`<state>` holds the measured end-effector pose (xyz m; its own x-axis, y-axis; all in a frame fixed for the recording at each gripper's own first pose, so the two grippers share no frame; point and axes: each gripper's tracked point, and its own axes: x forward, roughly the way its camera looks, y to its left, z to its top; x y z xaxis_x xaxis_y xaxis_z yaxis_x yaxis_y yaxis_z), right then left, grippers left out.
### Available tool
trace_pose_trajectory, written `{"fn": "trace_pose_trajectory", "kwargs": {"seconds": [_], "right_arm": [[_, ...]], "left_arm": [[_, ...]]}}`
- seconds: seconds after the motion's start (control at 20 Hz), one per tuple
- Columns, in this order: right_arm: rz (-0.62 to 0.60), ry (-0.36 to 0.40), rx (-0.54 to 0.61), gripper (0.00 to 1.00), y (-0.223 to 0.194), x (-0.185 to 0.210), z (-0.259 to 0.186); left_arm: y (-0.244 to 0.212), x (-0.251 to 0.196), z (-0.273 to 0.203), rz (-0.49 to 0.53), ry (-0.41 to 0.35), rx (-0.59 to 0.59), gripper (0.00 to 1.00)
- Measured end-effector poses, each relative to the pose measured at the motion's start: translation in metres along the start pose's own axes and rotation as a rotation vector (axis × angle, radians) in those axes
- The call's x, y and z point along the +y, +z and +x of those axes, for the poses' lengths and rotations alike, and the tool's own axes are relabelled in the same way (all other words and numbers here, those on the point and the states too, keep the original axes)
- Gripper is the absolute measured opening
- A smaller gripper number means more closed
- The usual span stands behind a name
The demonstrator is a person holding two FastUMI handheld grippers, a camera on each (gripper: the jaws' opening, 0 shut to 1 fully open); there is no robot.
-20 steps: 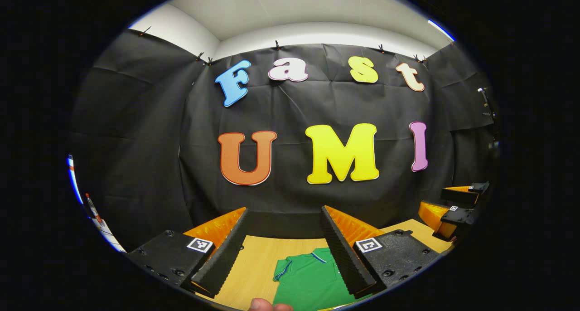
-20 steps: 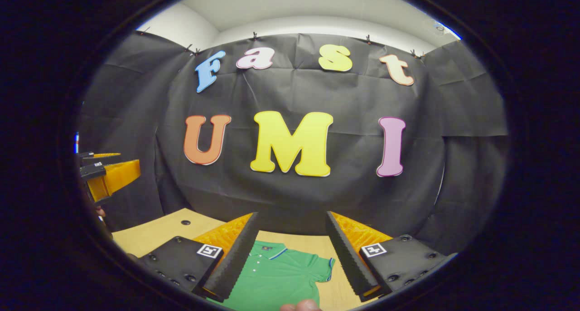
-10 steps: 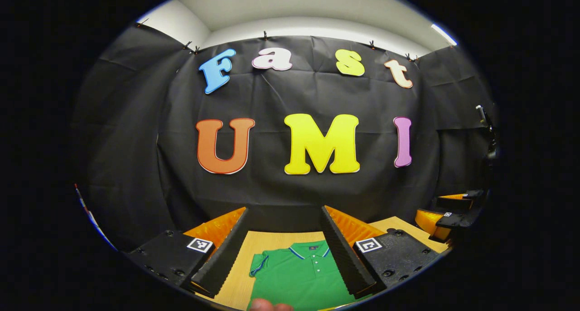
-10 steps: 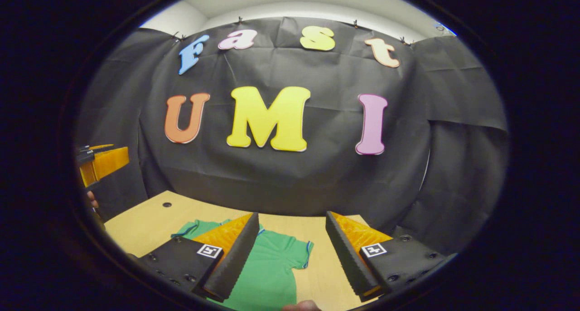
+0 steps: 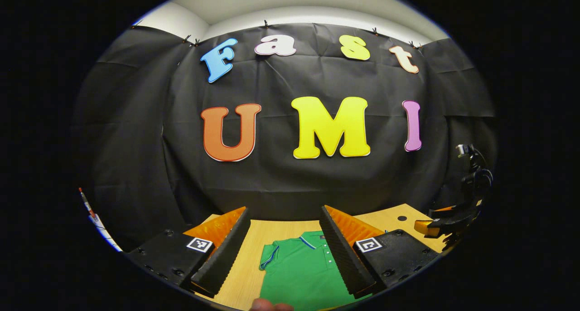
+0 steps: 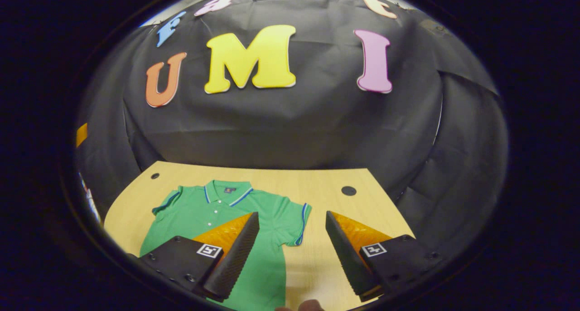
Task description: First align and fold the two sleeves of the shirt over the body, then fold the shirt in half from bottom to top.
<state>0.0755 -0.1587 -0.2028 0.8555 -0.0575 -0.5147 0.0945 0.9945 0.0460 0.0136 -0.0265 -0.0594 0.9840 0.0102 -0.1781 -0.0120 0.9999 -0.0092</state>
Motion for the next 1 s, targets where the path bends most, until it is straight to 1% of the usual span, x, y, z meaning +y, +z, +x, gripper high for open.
{"fn": "trace_pose_trajectory", "kwargs": {"seconds": [0.15,0.3,0.35,0.4,0.5,0.55,0.65,0.7,0.8,0.85,0.9,0.95,1.0], "right_arm": [[0.003,-0.021,0.056,0.95,-0.014,-0.012,0.047],[-0.023,-0.037,0.114,0.93,-0.035,-0.019,0.093],[-0.029,-0.040,0.130,0.95,-0.042,-0.020,0.106],[-0.036,-0.040,0.148,0.95,-0.049,-0.020,0.118],[-0.041,-0.037,0.178,0.95,-0.060,-0.021,0.140],[-0.034,-0.036,0.190,0.93,-0.064,-0.021,0.150],[-0.029,-0.038,0.213,0.93,-0.070,-0.024,0.169],[-0.017,-0.041,0.227,0.95,-0.074,-0.024,0.179],[0.014,-0.044,0.247,0.95,-0.077,-0.026,0.192],[0.026,-0.039,0.257,0.92,-0.080,-0.027,0.200],[0.033,-0.045,0.282,0.82,-0.087,-0.029,0.205],[0.037,-0.048,0.327,0.60,-0.098,-0.032,0.209],[0.051,-0.061,0.293,0.38,-0.091,-0.034,0.218]], "left_arm": [[-0.008,0.008,-0.001,0.005,0.031,0.026,0.99],[-0.016,0.013,-0.003,0.010,0.057,0.049,0.99],[-0.018,0.015,-0.004,0.013,0.067,0.056,0.99],[-0.018,0.018,-0.005,0.017,0.077,0.062,0.99],[-0.019,0.022,-0.008,0.027,0.092,0.071,0.99],[-0.020,0.024,-0.008,0.033,0.100,0.076,0.99],[-0.025,0.030,-0.011,0.044,0.121,0.088,0.99],[-0.028,0.033,-0.012,0.045,0.130,0.097,0.99],[-0.036,0.037,-0.013,0.040,0.143,0.120,0.99],[-0.041,0.039,-0.015,0.040,0.151,0.133,0.99],[-0.046,0.040,-0.016,0.038,0.156,0.145,0.99],[-0.048,0.039,-0.017,0.033,0.159,0.156,0.99],[-0.051,0.040,-0.017,0.032,0.160,0.166,0.99]]}}
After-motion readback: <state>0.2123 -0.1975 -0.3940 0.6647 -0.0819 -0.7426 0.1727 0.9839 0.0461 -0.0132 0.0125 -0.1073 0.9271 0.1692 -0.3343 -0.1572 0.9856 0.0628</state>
